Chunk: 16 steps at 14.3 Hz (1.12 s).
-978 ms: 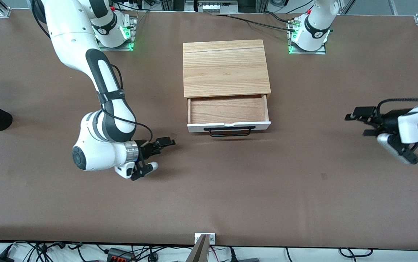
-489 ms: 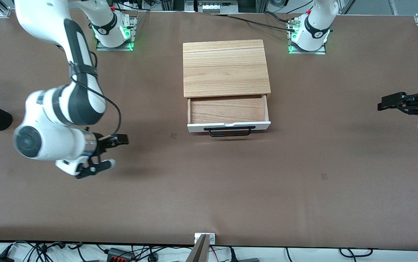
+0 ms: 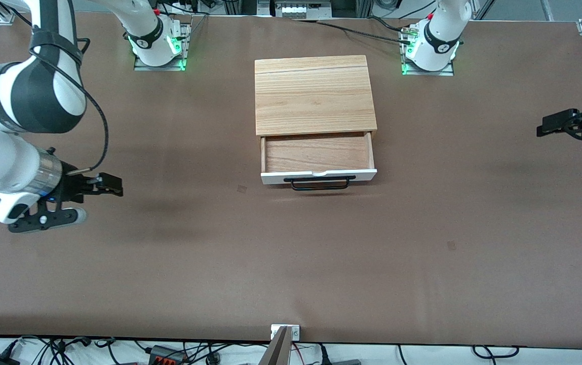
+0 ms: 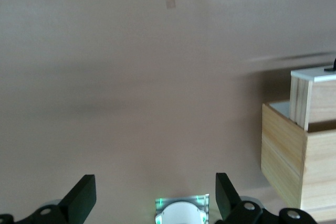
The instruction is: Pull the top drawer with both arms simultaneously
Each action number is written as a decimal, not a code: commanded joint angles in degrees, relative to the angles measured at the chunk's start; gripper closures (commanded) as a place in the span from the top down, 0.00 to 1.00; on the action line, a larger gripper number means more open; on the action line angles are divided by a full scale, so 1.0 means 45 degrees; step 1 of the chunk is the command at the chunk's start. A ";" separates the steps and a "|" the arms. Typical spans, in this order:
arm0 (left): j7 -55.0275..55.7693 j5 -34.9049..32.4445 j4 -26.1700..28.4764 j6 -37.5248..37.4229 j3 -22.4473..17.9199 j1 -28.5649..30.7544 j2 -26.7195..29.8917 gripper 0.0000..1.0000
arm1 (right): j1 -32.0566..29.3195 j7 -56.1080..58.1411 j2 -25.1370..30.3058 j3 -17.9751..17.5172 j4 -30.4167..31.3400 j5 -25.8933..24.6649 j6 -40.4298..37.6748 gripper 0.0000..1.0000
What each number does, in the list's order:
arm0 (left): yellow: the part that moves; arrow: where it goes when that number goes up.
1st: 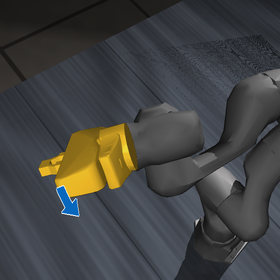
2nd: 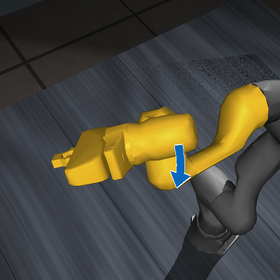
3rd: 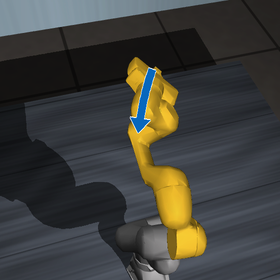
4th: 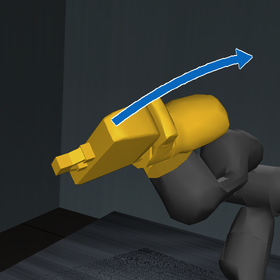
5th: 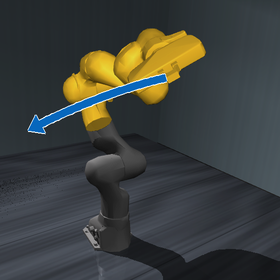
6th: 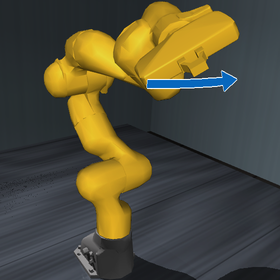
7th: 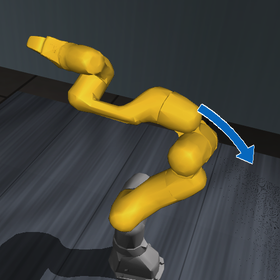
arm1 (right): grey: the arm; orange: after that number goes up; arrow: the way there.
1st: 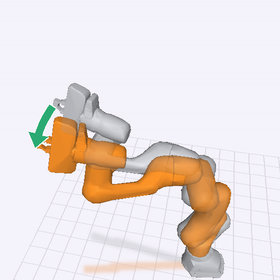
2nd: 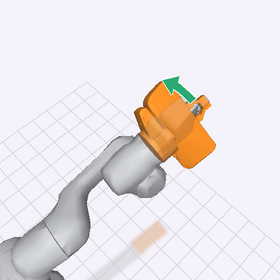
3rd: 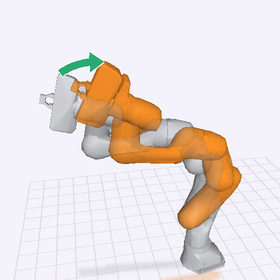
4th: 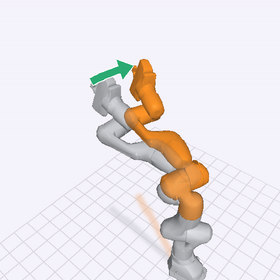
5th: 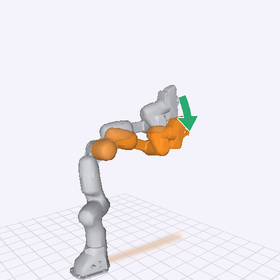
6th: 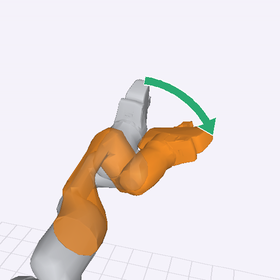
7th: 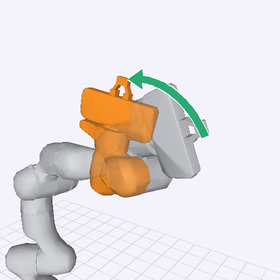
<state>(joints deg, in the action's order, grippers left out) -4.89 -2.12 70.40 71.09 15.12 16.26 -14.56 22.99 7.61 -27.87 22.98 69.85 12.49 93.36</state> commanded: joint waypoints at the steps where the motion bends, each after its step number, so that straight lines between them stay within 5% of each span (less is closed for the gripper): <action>1: -0.0164 -0.0233 0.0290 0.0331 0.0155 0.0117 0.0578 1.00 | -0.0593 -0.0575 0.0644 -0.0027 0.0240 -0.0178 0.0016 1.00; 5: -0.0164 -0.0096 0.4830 0.3041 -0.0039 0.0040 0.3657 1.00 | -0.3541 -0.2019 0.1717 -0.2854 0.0706 -0.1092 0.0113 1.00; 8: -0.0164 0.0041 0.5175 0.3381 -0.2508 -0.2332 0.3959 1.00 | -0.5262 -0.1983 0.2499 -0.4536 0.1314 -0.2068 0.0173 1.00; 9: -0.0164 0.0099 0.5233 0.3362 -0.3178 -0.2904 0.3998 1.00 | -0.5285 -0.1944 0.2559 -0.4579 0.1315 -0.2323 0.0114 1.00; 12: -0.0164 0.0100 0.5176 0.3362 -0.3185 -0.2890 0.3979 1.00 | -0.5304 -0.1808 0.2813 -0.4560 0.1548 -0.2675 -0.0294 1.00; 16: -0.0261 0.0100 0.5097 0.3323 -0.3185 -0.2929 0.3920 1.00 | -0.5227 -0.1710 0.4178 -0.4638 0.3478 -0.3126 0.0210 1.00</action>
<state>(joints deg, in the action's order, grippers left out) -4.89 -2.06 92.50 85.32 1.71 3.99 2.22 0.00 0.33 -14.54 3.50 78.47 -0.25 92.67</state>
